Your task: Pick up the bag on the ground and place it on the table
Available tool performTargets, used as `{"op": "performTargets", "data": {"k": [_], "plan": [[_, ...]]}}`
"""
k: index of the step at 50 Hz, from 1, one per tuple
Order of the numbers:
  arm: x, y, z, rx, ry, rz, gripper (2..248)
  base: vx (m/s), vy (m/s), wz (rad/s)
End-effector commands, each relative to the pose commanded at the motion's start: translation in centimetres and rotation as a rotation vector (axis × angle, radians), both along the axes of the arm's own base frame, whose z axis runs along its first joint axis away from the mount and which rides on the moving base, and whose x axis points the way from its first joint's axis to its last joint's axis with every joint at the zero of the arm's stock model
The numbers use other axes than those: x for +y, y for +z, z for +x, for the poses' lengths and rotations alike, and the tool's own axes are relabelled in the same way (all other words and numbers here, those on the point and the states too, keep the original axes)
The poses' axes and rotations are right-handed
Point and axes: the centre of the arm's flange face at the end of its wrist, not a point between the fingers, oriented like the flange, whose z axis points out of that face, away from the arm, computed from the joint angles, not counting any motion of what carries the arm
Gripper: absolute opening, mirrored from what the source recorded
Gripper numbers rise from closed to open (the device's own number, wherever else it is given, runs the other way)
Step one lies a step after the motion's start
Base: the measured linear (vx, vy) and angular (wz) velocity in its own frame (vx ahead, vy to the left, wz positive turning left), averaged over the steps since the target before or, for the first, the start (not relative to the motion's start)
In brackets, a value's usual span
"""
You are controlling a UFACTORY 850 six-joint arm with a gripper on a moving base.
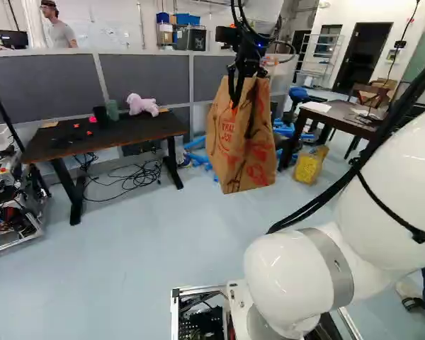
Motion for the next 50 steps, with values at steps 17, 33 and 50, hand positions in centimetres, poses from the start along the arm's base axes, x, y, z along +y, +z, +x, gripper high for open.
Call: {"op": "performTargets", "data": {"k": [17, 33, 50], "plan": [[0.0, 0.0, 0.0, 0.0, 0.0, 0.0, 21, 0.164, -0.001, -0.011], [0.0, 0.0, 0.0, 0.0, 0.0, 0.0, 21, 0.23, 0.006, 0.01], [0.0, 0.0, 0.0, 0.0, 0.0, 0.0, 21, 0.236, 0.044, 0.176]]}}
